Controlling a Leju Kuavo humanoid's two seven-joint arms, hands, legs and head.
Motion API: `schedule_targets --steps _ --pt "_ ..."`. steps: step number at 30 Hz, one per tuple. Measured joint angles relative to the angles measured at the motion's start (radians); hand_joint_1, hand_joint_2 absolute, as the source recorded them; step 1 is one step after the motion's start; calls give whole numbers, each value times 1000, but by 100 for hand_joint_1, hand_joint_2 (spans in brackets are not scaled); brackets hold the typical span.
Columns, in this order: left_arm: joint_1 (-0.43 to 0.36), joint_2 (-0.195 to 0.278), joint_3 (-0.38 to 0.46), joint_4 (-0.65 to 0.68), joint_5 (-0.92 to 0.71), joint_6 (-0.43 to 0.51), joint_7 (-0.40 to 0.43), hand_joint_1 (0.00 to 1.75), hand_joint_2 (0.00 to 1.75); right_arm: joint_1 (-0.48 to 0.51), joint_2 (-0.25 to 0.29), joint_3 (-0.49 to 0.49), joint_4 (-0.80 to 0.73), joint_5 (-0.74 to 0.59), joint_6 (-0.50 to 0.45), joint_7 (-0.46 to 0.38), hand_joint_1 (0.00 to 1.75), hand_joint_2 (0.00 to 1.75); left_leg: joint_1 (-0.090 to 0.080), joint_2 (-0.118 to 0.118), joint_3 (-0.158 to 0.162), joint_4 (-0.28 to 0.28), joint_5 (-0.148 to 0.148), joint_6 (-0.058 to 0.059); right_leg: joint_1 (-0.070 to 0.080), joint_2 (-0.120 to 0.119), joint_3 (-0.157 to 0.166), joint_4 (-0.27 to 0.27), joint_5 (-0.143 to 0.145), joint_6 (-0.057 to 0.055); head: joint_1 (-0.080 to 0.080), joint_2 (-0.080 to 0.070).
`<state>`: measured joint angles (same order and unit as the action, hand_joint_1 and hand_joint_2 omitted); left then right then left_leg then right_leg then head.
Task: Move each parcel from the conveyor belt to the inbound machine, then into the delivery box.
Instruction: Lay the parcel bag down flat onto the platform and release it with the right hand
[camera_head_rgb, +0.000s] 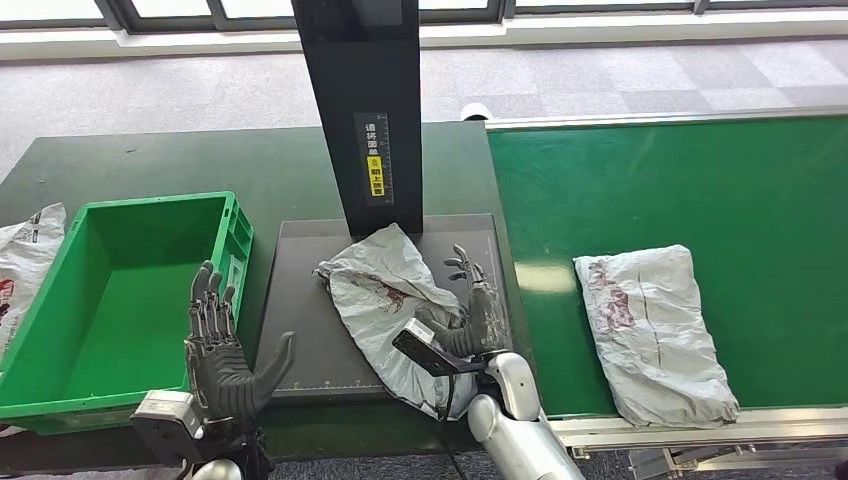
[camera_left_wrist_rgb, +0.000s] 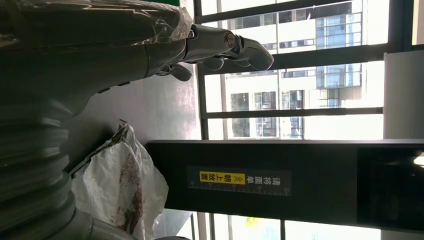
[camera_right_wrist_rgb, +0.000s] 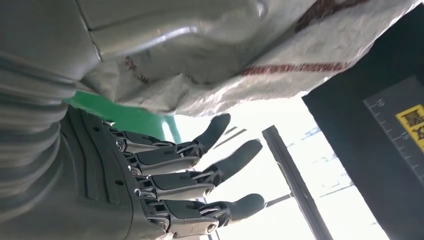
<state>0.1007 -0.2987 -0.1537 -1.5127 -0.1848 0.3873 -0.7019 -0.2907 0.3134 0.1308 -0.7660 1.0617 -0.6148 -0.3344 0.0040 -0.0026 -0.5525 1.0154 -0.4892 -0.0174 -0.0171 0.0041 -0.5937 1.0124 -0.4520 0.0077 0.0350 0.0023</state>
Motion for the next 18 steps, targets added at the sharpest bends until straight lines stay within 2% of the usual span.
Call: schedule_targets --steps 6,12,16,18 --pt "-5 4 0 16 10 5 0 0 175 8 -21 -12 -24 -40 -69 -17 0 175 0 0 0 0 0 0 0 0 0 0 0 0 0 0" --pt "-5 6 0 16 11 9 0 0 175 29 -22 -26 -97 -65 -86 -48 0 175 0 0 0 0 0 0 0 0 0 0 0 0 0 0" --pt "-5 6 0 16 11 13 0 0 175 55 -23 -36 -163 -95 -87 -98 0 175 0 0 0 0 0 0 0 0 0 0 0 0 0 0" --pt "-6 6 0 17 7 16 0 0 175 78 -18 -48 -217 -120 -87 -153 0 175 0 0 0 0 0 0 0 0 0 0 0 0 0 0"
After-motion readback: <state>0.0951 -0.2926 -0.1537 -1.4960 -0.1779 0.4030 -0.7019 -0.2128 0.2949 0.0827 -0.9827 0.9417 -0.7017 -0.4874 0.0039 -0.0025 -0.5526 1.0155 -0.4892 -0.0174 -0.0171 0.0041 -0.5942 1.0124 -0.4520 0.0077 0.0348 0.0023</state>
